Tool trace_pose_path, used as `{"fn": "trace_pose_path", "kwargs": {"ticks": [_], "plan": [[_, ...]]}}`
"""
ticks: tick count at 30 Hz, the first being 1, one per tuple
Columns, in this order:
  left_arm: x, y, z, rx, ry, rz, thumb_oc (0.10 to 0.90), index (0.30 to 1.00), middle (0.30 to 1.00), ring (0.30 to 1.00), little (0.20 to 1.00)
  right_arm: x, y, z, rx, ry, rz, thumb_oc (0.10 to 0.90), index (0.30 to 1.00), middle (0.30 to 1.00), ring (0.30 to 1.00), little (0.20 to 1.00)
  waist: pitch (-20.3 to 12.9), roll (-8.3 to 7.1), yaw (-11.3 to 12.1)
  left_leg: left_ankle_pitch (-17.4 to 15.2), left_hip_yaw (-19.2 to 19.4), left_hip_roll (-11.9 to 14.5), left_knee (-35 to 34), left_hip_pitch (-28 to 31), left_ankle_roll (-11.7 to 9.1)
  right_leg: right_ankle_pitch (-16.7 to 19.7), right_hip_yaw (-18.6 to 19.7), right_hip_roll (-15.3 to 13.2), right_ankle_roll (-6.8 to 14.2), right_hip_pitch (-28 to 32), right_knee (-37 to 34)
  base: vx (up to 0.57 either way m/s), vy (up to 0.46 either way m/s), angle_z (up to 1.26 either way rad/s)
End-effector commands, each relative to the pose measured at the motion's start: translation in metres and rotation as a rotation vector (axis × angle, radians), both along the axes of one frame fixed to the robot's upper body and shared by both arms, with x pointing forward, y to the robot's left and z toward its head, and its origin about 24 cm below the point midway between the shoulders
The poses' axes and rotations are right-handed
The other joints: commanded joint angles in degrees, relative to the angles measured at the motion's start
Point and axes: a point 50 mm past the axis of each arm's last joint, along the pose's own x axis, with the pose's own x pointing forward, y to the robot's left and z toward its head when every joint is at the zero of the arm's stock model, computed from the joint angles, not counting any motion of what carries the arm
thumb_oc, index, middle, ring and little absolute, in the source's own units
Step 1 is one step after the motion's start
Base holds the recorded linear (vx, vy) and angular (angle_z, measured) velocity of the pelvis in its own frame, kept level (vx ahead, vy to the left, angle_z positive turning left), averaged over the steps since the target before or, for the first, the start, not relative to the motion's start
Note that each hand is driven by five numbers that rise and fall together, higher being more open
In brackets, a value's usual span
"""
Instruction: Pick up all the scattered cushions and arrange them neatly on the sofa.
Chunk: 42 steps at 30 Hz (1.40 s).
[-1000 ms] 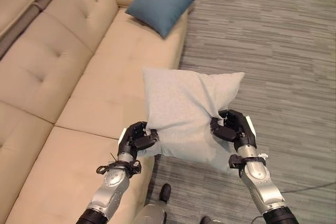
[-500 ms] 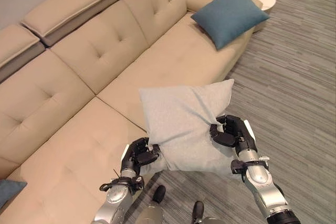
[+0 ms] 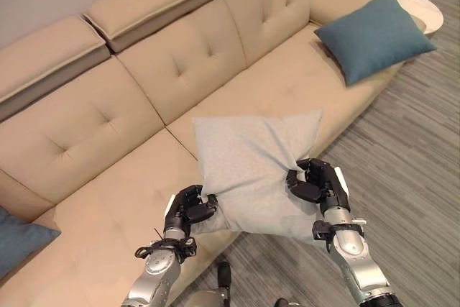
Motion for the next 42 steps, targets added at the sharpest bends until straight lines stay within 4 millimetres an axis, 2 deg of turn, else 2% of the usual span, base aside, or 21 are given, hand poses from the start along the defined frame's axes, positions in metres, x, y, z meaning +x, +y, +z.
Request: {"fn": "trace_pose_path", "kwargs": {"ticks": [1,4,5,7,13,15,16,17,18,19,20,21,24,26,29,33,37,38,39,40,42], "plan": [[0.033,-0.013,0.076,-0.053,-0.406,-0.061,0.400,0.300,0.300,0.300,0.300,0.014,0.039,0.075,0.121,-0.385,0.204,0.400,0.300,0.300,0.300,0.300,-5.5,-1.00,-0.3,-8.6,-2.2,-0.6,0.5,2.0,-1.6,7.8,8.2,4.2,0.2,-3.0,-10.9,0.22,-0.109,0.41],[0.034,-0.012,0.080,-0.046,-0.423,-0.062,0.400,0.300,0.300,0.300,0.300,0.016,0.043,0.078,0.139,-0.397,0.221,0.400,0.300,0.300,0.300,0.300,-5.2,-0.92,-0.6,-9.1,-3.5,0.0,-0.1,3.0,-2.5,7.9,9.2,3.9,-0.1,-3.7,-18.2,0.18,-0.131,0.36],[0.035,-0.014,0.082,-0.050,-0.435,-0.063,0.400,0.300,0.300,0.300,0.300,0.018,0.045,0.079,0.139,-0.397,0.229,0.400,0.300,0.300,0.300,0.300,-5.0,-1.35,-1.2,-9.5,-5.7,-0.4,-0.2,4.0,-2.9,9.6,13.2,5.1,0.2,-5.3,-24.1,0.30,-0.217,0.22],[0.035,-0.017,0.084,-0.060,-0.446,-0.067,0.400,0.300,0.300,0.300,0.300,0.019,0.046,0.078,0.132,-0.393,0.231,0.400,0.300,0.300,0.300,0.300,-4.5,-1.79,-1.5,-9.9,-7.9,-0.9,0.3,4.8,-3.7,10.7,16.6,6.2,0.5,-4.9,-26.5,0.24,-0.203,0.48],[0.033,-0.020,0.076,-0.106,-0.410,-0.054,0.400,0.300,0.300,0.300,0.300,0.017,0.042,0.071,0.142,-0.358,0.233,0.400,0.300,0.300,0.300,0.300,-5.7,-1.67,-1.6,-10.3,-8.5,1.5,0.8,4.9,-6.6,10.6,11.6,5.6,-0.5,-0.9,-28.9,0.15,-0.188,0.57],[0.033,-0.023,0.073,-0.122,-0.392,-0.058,0.400,0.300,0.300,0.300,0.300,0.017,0.037,0.071,0.151,-0.355,0.220,0.400,0.300,0.300,0.300,0.300,-5.5,-1.76,-1.9,-10.3,-7.2,2.3,4.3,2.8,-7.8,10.0,8.1,5.0,-1.0,0.9,-29.5,0.09,-0.193,0.70],[0.033,-0.026,0.072,-0.137,-0.385,-0.061,0.400,0.300,0.300,0.300,0.300,0.018,0.035,0.073,0.153,-0.360,0.212,0.400,0.300,0.300,0.300,0.300,-4.9,-2.09,-2.0,-9.7,-3.9,2.9,8.1,0.8,-8.3,9.5,5.7,4.3,-1.6,2.5,-29.7,0.05,-0.137,0.80],[0.033,-0.026,0.072,-0.137,-0.385,-0.061,0.400,0.300,0.300,0.300,0.300,0.018,0.035,0.073,0.153,-0.361,0.212,0.400,0.300,0.300,0.300,0.300,-4.9,-2.08,-2.0,-9.8,-4.0,2.9,8.3,0.7,-8.3,9.5,5.6,4.3,-1.6,2.5,-29.8,0.05,-0.171,1.09],[0.031,-0.029,0.069,-0.144,-0.369,-0.070,0.400,0.300,0.300,0.300,0.300,0.017,0.032,0.073,0.149,-0.361,0.204,0.400,0.300,0.300,0.300,0.300,-4.4,-2.63,-2.2,-9.8,-0.2,3.4,10.5,-0.9,-7.7,8.7,3.9,4.2,-2.3,4.3,-30.4,0.02,-0.090,0.96],[0.031,-0.029,0.069,-0.144,-0.369,-0.070,0.400,0.300,0.300,0.300,0.300,0.017,0.032,0.073,0.149,-0.361,0.204,0.400,0.300,0.300,0.300,0.300,-4.4,-2.63,-2.2,-9.9,-0.3,3.4,10.7,-1.0,-7.7,8.7,3.8,4.2,-2.3,4.3,-30.4,0.08,-0.143,0.77],[0.029,-0.032,0.065,-0.151,-0.353,-0.079,0.400,0.300,0.300,0.300,0.300,0.013,0.028,0.070,0.154,-0.356,0.188,0.400,0.300,0.300,0.300,0.300,-4.5,-2.84,-2.4,-9.7,2.8,3.7,10.3,-1.9,-6.9,8.1,2.2,4.6,-2.7,5.6,-31.2,0.05,-0.053,0.59],[0.029,-0.032,0.065,-0.151,-0.352,-0.079,0.400,0.300,0.300,0.300,0.300,0.013,0.028,0.070,0.154,-0.356,0.187,0.400,0.300,0.300,0.300,0.300,-4.5,-2.84,-2.5,-9.7,2.8,3.7,10.3,-1.9,-6.9,8.1,2.1,4.6,-2.7,5.6,-31.3,0.08,-0.072,0.67],[0.030,-0.034,0.064,-0.141,-0.341,-0.086,0.400,0.300,0.300,0.300,0.300,0.011,0.022,0.069,0.180,-0.353,0.139,0.400,0.300,0.300,0.300,0.300,-5.1,-3.13,-2.6,-5.9,8.6,3.1,6.6,-6.1,-6.7,7.3,-0.6,5.7,-2.5,8.0,-33.6,0.12,-0.028,0.68],[0.032,-0.034,0.066,-0.135,-0.349,-0.083,0.400,0.300,0.300,0.300,0.300,0.012,0.023,0.069,0.188,-0.357,0.130,0.400,0.300,0.300,0.300,0.300,-5.0,-3.47,-2.2,-4.7,9.1,2.9,6.5,-7.9,-6.9,6.8,-1.0,6.1,-2.5,8.6,-33.9,0.16,0.004,0.55],[0.029,-0.031,0.065,-0.124,-0.341,-0.085,0.400,0.300,0.300,0.300,0.300,0.011,0.026,0.069,0.206,-0.356,0.133,0.400,0.300,0.300,0.300,0.300,-5.9,-3.66,-1.6,-5.3,8.1,2.5,4.3,-6.9,-5.9,5.1,-0.9,6.9,-2.4,9.8,-32.9,0.24,0.076,0.17],[0.025,-0.022,0.065,-0.093,-0.343,-0.074,0.400,0.300,0.300,0.300,0.300,0.012,0.033,0.067,0.226,-0.350,0.160,0.400,0.300,0.300,0.300,0.300,-5.9,-4.70,-0.2,-7.8,7.0,1.3,5.4,-5.2,-3.8,4.1,0.3,4.7,-1.0,8.8,-25.6,0.19,0.142,-0.02],[0.027,-0.013,0.069,-0.056,-0.360,-0.056,0.400,0.300,0.300,0.300,0.300,0.016,0.040,0.072,0.214,-0.362,0.198,0.400,0.300,0.300,0.300,0.300,-4.5,-4.05,-0.4,-8.9,6.6,0.7,4.8,-2.4,-1.3,11.3,3.8,1.7,1.9,2.2,-11.2,0.15,0.154,-0.20],[0.028,-0.011,0.071,-0.042,-0.372,-0.054,0.400,0.300,0.300,0.300,0.300,0.015,0.042,0.073,0.224,-0.369,0.212,0.400,0.300,0.300,0.300,0.300,-4.2,-3.15,-0.5,-9.4,5.5,1.0,3.7,-0.9,-1.0,10.4,6.2,2.1,1.5,-0.8,-8.1,0.17,0.094,0.01],[0.028,-0.011,0.072,-0.041,-0.380,-0.051,0.400,0.300,0.300,0.300,0.300,0.014,0.043,0.072,0.227,-0.367,0.217,0.400,0.300,0.300,0.300,0.300,-4.1,-2.78,-0.6,-9.5,4.7,1.0,3.2,-0.1,-1.2,9.8,7.0,2.4,0.9,-1.9,-8.6,0.25,0.023,-0.07],[0.027,-0.010,0.073,-0.041,-0.387,-0.048,0.400,0.300,0.300,0.300,0.300,0.014,0.044,0.072,0.218,-0.362,0.225,0.400,0.300,0.300,0.300,0.300,-4.0,-2.54,-0.9,-9.4,3.6,1.0,1.9,1.1,-1.8,8.2,8.0,2.7,0.2,-2.8,-13.4,0.17,-0.022,0.00],[0.027,-0.010,0.073,-0.044,-0.387,-0.047,0.400,0.300,0.300,0.300,0.300,0.014,0.045,0.072,0.218,-0.362,0.233,0.400,0.300,0.300,0.300,0.300,-3.7,-2.59,-1.1,-9.4,3.0,1.0,1.5,1.8,-2.2,8.1,8.3,3.2,0.0,-2.6,-17.7,0.15,-0.078,0.04]]}}
